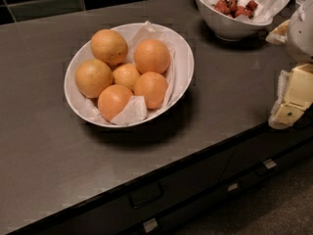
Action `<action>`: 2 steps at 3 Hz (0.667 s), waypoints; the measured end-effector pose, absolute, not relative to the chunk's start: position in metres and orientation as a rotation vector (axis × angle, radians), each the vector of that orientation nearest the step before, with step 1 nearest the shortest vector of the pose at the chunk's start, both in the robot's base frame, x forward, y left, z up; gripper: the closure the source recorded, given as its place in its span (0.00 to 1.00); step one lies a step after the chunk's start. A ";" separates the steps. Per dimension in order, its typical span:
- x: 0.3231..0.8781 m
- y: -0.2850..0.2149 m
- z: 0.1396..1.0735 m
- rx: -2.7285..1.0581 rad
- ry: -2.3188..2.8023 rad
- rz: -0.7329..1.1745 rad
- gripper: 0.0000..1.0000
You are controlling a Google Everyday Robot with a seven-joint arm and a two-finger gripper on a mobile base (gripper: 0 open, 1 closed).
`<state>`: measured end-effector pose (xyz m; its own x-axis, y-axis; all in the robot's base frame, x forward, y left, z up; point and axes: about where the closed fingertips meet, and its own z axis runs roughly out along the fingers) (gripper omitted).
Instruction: Pick orange from white bowl
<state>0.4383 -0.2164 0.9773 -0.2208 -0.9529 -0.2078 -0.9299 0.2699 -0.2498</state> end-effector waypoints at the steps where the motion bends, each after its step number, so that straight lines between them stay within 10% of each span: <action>1: 0.438 -0.216 0.977 -1.723 2.228 -0.102 0.00; 2: 0.444 -0.207 0.984 -1.745 2.192 -0.111 0.00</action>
Offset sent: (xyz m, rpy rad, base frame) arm 0.0130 0.0188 0.0093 -0.0015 -0.0152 0.0615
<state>0.4444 -0.2071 0.9841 -0.1907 -0.9587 -0.2111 -0.9323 0.2441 -0.2667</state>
